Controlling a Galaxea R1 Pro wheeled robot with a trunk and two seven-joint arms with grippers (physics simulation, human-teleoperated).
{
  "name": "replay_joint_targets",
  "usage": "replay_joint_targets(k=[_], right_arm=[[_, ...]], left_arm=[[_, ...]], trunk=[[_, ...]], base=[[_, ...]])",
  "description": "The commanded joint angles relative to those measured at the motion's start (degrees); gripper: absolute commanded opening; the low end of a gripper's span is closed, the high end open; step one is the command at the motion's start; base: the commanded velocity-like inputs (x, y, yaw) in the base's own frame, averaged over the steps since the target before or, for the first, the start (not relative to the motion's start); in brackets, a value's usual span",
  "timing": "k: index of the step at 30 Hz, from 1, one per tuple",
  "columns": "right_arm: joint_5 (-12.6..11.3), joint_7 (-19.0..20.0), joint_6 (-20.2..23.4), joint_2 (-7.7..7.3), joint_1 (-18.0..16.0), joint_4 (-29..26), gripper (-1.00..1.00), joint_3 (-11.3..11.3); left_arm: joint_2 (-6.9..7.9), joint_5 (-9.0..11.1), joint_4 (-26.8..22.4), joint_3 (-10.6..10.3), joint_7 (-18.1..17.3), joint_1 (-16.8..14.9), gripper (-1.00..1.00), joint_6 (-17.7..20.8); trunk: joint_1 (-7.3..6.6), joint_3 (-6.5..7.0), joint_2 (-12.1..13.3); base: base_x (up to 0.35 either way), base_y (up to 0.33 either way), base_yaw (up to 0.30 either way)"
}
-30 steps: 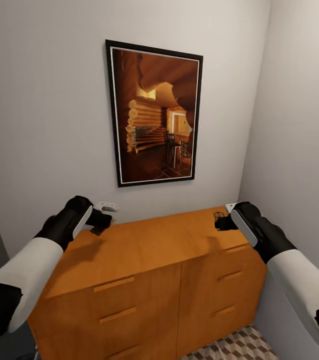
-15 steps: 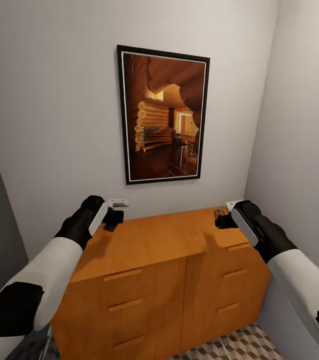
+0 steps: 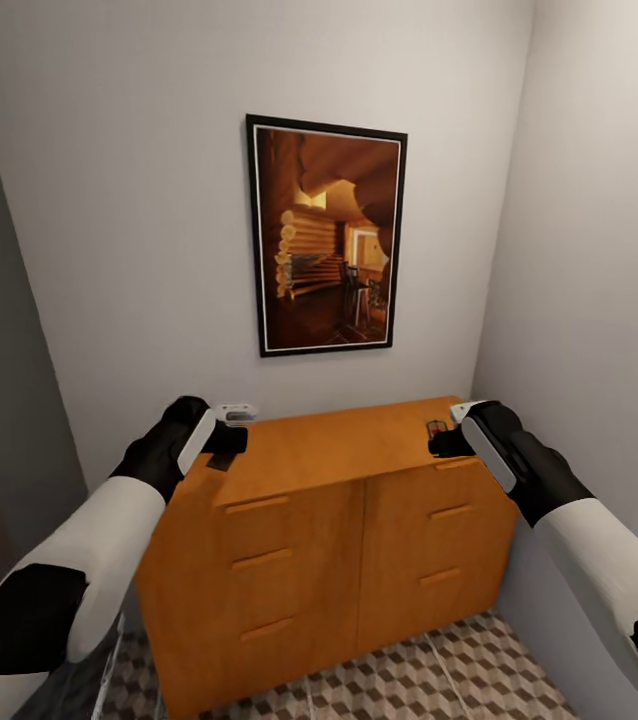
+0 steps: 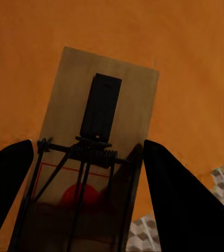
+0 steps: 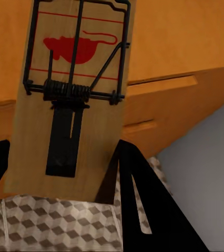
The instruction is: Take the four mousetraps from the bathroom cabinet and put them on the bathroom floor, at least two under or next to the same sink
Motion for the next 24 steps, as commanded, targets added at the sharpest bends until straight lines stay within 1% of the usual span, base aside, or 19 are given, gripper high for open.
replay_joint_targets(k=[1, 2, 8, 12, 13, 18, 21, 24], right_arm=[[-0.87, -0.59, 0.13, -0.08, -0.07, 0.16, -1.0, 0.22], [-0.93, -0.56, 0.13, -0.06, -0.04, 0.5, -1.0, 0.22], [-0.92, -0.58, 0.13, -0.04, 0.66, 0.73, -1.0, 0.2], [-0.9, -0.63, 0.13, -0.13, 3.65, 0.74, -1.0, 0.14], [-0.87, -0.65, -0.13, -0.18, 5.09, 0.74, -1.0, 0.13], [-0.74, -0.67, -0.79, -0.34, 7.6, 0.81, -1.0, 0.13], [-0.33, -0.68, -0.89, -0.4, 9.83, 0.89, -1.0, 0.09], [-0.3, -0.67, -0.93, -0.45, 10.8, 0.9, -1.0, 0.06]], left_arm=[[-0.03, 0.49, 1.03, -0.14, 0.33, -0.05, -1.0, 0.03], [-0.09, 0.53, 2.32, -0.14, 0.28, -0.05, -1.0, -0.06], [-0.12, 0.65, 4.14, -0.14, 0.23, -0.05, -1.0, -0.12], [-0.29, 1.17, 4.49, -0.2, 0.25, 0.13, -1.0, -0.16], [-0.31, 1.36, 4.53, -0.16, 0.25, 0.38, -1.0, -0.2], [-0.33, 1.4, 4.55, -0.15, 0.37, 0.55, -1.0, -0.62], [-0.36, 1.49, 4.63, -0.14, 0.41, 0.6, -1.0, -2.1], [-0.33, 1.63, 5.15, -0.14, 0.42, 0.64, -1.0, -2.85]], trunk=[[-0.03, -0.08, -0.05], [-0.03, -0.08, -0.05], [-0.03, -0.08, -0.05], [-0.03, -0.08, -0.05], [-0.03, -0.08, -0.05], [-0.03, -0.08, -0.05], [-0.03, -0.08, -0.05], [-0.03, -0.08, -0.05]], base=[[-0.346, 0.0, 0.0], [-0.346, 0.0, 0.0], [-0.346, 0.0, 0.0], [-0.346, 0.0, 0.0], [-0.346, 0.0, 0.0], [-0.346, 0.0, 0.0], [-0.346, 0.0, 0.0], [-0.346, 0.0, 0.0]])
